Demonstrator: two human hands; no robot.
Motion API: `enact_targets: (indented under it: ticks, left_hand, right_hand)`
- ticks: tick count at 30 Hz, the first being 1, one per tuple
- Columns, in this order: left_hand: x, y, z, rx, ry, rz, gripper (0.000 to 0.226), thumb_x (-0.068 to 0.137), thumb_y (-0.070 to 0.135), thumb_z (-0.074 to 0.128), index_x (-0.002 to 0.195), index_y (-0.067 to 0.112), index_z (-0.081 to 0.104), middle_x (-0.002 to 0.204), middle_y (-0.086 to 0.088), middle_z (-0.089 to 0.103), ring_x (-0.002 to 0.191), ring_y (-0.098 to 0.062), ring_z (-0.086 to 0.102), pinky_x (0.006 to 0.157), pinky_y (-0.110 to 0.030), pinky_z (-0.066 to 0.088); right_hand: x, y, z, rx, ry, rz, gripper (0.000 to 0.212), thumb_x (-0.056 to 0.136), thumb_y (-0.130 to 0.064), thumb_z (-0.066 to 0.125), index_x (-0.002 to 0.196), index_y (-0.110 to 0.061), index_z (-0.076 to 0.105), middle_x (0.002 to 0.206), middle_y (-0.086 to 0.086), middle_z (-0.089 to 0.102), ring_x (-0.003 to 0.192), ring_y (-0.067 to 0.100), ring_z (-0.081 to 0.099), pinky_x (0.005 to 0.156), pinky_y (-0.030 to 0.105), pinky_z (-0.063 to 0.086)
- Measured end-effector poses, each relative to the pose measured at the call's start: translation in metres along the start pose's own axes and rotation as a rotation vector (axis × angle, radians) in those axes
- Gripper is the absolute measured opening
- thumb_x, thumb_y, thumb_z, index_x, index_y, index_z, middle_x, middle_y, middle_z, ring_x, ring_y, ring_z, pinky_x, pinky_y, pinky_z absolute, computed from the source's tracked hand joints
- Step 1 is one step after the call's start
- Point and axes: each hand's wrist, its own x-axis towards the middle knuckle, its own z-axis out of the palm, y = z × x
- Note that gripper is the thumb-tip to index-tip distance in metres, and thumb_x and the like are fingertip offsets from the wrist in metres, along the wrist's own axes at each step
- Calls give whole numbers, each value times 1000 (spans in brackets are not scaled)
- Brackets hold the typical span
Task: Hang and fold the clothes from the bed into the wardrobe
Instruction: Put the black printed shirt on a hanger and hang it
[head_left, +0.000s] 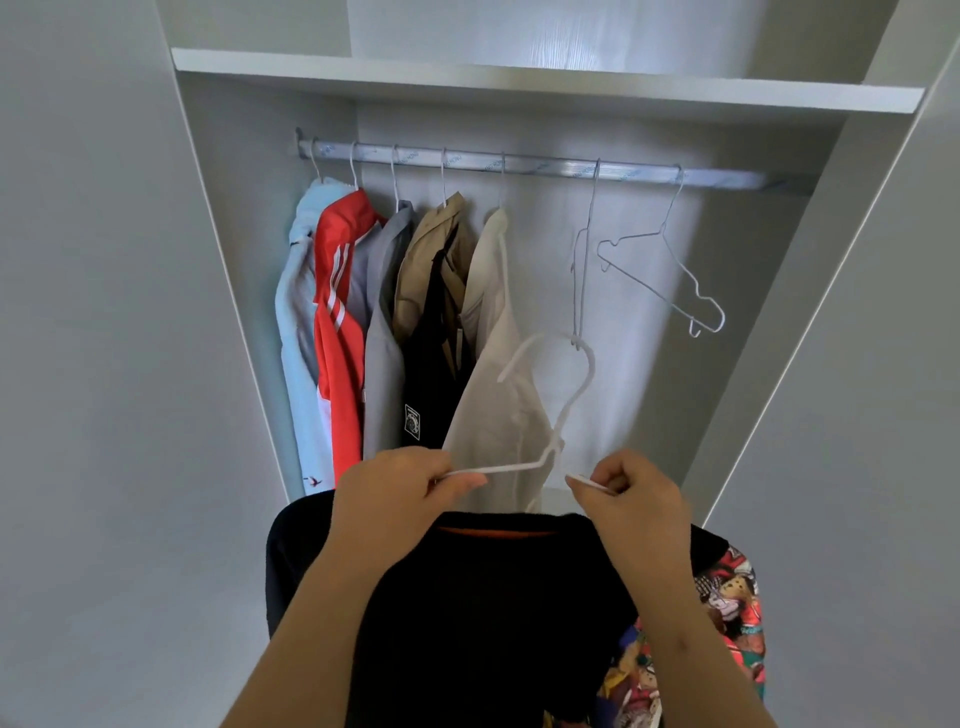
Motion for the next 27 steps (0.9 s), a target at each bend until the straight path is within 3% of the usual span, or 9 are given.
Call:
enact_targets:
  ticks: [3, 4, 6, 9, 12, 16, 21, 25, 27]
  left_hand:
    - [0, -2, -5, -79, 106, -73, 45, 81, 60, 49, 62, 19, 56, 56, 4, 50, 55, -8, 47, 51, -21, 34]
    - [0, -1, -7, -101, 140, -81, 40, 80, 57, 52, 60, 23, 55, 54, 6, 49, 52, -7, 46, 48, -18, 31]
    - [1, 4, -9, -121, 224, -78, 33, 78, 54, 57, 58, 28, 53, 50, 9, 46, 49, -4, 43, 47, -14, 25]
    - [3, 15, -7, -135, 283, -16, 34, 77, 51, 60, 58, 23, 60, 49, 10, 48, 46, -4, 40, 48, -13, 22]
    - [4, 23, 0, -174, 212, 47, 29, 79, 43, 66, 62, 19, 65, 53, 12, 49, 52, -5, 44, 52, -12, 25]
    - [1, 27, 7, -205, 165, 78, 30, 79, 43, 67, 62, 18, 64, 49, 13, 42, 50, -1, 39, 55, -13, 24]
    - [-2, 32, 19, -198, 51, 111, 34, 82, 46, 63, 67, 15, 65, 56, 3, 54, 56, -11, 47, 55, -14, 24]
    - [0, 44, 28, -242, -118, 155, 27, 88, 40, 55, 78, 19, 67, 68, 8, 57, 66, -5, 48, 63, -17, 33]
    - [2, 48, 33, -309, -146, 77, 26, 93, 34, 48, 86, 17, 66, 76, 7, 60, 74, -9, 53, 72, -25, 43]
  right_hand:
    - [0, 10, -8, -18, 38, -72, 20, 75, -18, 74, 64, -26, 59, 61, -13, 59, 64, 7, 55, 76, 35, 47]
    - [1, 14, -11, -84, 67, -80, 11, 75, -23, 74, 70, -22, 65, 67, -9, 62, 71, 14, 57, 82, 37, 45]
    - [2, 19, -15, -234, 103, -54, 16, 78, -34, 70, 82, -19, 69, 81, -1, 66, 88, 23, 57, 88, 36, 34]
    - [3, 13, -14, -293, 37, -127, 16, 80, -35, 66, 88, -20, 67, 86, -2, 65, 91, 23, 55, 85, 32, 31]
    - [-1, 1, -11, -282, -127, -280, 23, 81, -31, 64, 64, -23, 51, 60, -9, 51, 65, 15, 50, 69, 31, 41]
    - [-1, 3, -14, -267, -169, -130, 42, 80, -22, 54, 51, -17, 25, 45, -2, 30, 48, 14, 29, 46, 27, 23]
    - [-3, -1, -17, -254, -313, -94, 39, 77, -23, 55, 48, -19, 30, 41, -4, 31, 45, 12, 29, 46, 24, 25]
    - [1, 15, -33, -194, -417, 125, 38, 74, -25, 58, 40, -22, 40, 34, -7, 31, 42, 10, 26, 48, 23, 25]
    - [-2, 26, -41, -138, -433, 230, 38, 76, -22, 57, 46, -19, 35, 38, -8, 27, 46, 12, 27, 52, 24, 25]
